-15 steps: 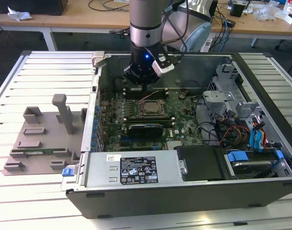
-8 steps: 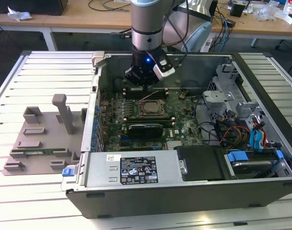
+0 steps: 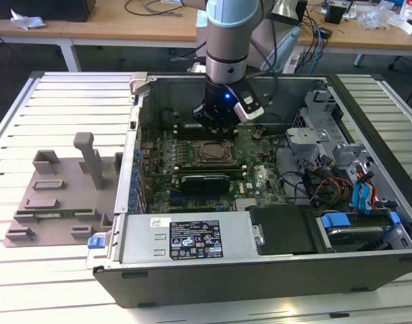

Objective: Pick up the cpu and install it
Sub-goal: 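Install the first cpu locking lever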

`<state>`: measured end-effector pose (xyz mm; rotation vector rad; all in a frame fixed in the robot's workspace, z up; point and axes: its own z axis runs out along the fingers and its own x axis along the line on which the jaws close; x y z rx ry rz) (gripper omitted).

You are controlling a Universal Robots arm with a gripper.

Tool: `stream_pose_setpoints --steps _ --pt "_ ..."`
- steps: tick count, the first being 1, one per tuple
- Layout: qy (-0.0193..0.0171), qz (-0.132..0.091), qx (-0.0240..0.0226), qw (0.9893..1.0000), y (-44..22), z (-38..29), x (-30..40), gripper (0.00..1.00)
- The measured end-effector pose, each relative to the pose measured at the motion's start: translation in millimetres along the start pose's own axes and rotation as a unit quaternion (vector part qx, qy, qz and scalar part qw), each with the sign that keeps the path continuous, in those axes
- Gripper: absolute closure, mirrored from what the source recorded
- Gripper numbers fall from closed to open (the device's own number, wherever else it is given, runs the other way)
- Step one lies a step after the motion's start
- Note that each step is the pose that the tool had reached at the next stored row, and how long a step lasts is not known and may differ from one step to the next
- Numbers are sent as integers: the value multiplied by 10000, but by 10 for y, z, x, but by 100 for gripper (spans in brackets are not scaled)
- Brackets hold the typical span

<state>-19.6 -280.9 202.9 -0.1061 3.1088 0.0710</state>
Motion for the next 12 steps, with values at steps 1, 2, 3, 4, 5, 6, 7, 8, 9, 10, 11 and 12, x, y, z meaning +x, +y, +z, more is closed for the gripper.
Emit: stream_pose_setpoints --steps 1,2,3,4,5,6,7,8,9,10,11,12 --pt "-1 0 5 10000 -7 7 -3 89" --pt "-7 -1 -10 10000 -9 19 -7 89" --pt "-3 -1 -6 10000 -12 20 -9 89" --pt "-2 -1 -4 10000 -17 23 -12 89" --pt "-2 0 -2 10000 -19 24 -13 89" --pt "-2 0 -2 10000 -20 24 -14 89" --pt "-1 0 -3 10000 -20 25 -16 89" --pt "-2 0 -5 10000 -19 25 -17 89" --pt "-3 -2 -7 10000 -17 20 -18 89" --pt "-5 -3 -8 10000 -12 -33 -21 89" --pt "-3 -2 -3 10000 -12 -76 -21 89" --pt "-3 -2 1 10000 -17 -85 -21 89"
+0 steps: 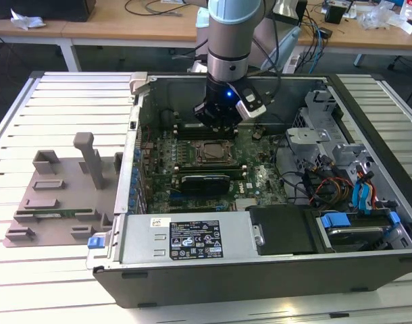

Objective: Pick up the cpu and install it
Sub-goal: 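Install the first cpu locking lever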

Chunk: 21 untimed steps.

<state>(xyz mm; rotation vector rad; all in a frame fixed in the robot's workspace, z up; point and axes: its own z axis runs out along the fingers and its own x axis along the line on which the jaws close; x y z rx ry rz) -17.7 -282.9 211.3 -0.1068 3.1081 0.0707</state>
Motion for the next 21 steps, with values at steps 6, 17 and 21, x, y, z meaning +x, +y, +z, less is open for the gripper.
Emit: stream_pose_setpoints --steps 6,17,21 --pt "29 -14 472 9989 -146 -15 16 89" --pt "10 -22 759 9971 -198 -349 17 89" --pt "10 -21 758 9971 -196 -378 16 89"
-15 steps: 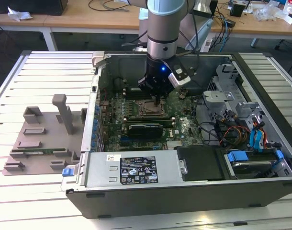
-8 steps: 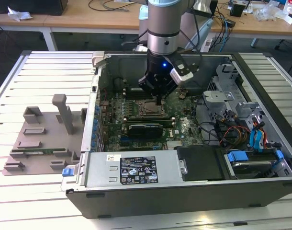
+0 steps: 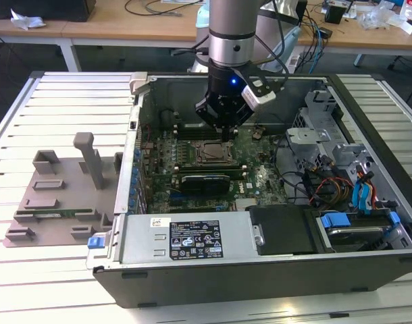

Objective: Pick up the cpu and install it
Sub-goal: 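Install the first cpu locking lever, then install the second cpu locking lever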

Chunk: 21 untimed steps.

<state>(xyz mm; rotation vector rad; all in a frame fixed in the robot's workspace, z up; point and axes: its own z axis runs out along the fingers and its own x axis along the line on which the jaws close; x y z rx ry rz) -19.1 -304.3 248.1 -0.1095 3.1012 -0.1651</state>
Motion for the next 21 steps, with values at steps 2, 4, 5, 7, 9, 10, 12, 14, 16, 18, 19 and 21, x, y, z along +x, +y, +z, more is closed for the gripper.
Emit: stream_pose_setpoints --steps 2,4,5,7,9,10,12,14,16,18,19,21 --pt "0 0 0 10000 0 0 0 89" --pt "0 0 0 10000 0 0 0 89" --pt "0 0 0 10000 0 0 0 89" --pt "0 0 -1 10000 0 0 0 89" --pt "0 0 -1 10000 0 0 0 89" --pt "0 0 -1 10000 -1 0 0 89" --pt "-1 0 -1 10000 -67 8 5 89" --pt "-1 0 -5 10000 -181 25 13 89" --pt "-4 2 -50 10000 -260 40 20 89" --pt "-15 8 -212 9998 -351 61 36 89" --pt "-20 11 -288 9996 -393 69 45 89" --pt "-30 16 -435 9990 -499 85 71 89"
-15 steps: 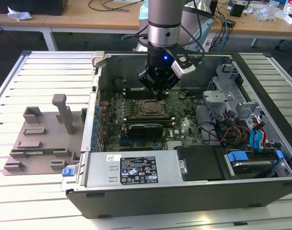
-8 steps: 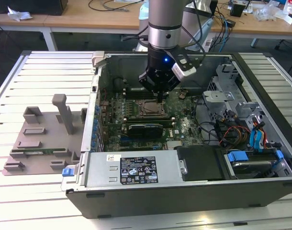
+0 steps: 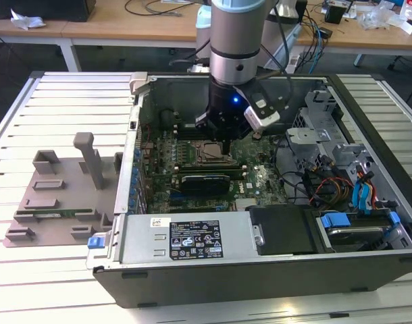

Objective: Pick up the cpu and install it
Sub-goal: 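Install the second cpu locking lever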

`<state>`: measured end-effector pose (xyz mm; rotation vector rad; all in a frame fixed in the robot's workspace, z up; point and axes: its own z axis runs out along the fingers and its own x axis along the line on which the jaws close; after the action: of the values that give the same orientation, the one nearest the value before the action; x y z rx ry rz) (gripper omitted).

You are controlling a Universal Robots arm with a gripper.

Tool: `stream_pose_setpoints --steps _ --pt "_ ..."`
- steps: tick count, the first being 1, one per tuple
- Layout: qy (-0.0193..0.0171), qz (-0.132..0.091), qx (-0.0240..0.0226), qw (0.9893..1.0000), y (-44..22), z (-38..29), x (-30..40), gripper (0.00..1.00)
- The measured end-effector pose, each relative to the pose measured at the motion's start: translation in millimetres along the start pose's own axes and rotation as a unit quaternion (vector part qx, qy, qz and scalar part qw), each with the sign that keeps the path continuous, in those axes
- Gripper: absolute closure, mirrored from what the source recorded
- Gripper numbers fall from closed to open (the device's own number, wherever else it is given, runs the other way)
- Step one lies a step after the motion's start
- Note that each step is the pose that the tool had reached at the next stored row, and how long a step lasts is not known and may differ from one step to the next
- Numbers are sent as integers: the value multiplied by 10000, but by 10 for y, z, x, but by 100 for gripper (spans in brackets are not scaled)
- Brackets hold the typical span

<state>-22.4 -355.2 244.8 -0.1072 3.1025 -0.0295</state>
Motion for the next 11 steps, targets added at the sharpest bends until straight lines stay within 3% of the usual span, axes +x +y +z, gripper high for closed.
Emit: stream_pose_setpoints --steps 1,4,5,6,7,10,11 --pt "-4 3 -57 10000 -44 3 17 89" --pt "-10 6 -141 9999 -117 6 87 89" --pt "-15 9 -211 9998 -151 8 163 89" --pt "-23 13 -332 9994 -178 9 265 89" --pt "-25 14 -356 9994 -183 12 301 89" --pt "-27 14 -358 9994 -187 47 376 89" --pt "-26 14 -358 9994 -188 100 406 89"
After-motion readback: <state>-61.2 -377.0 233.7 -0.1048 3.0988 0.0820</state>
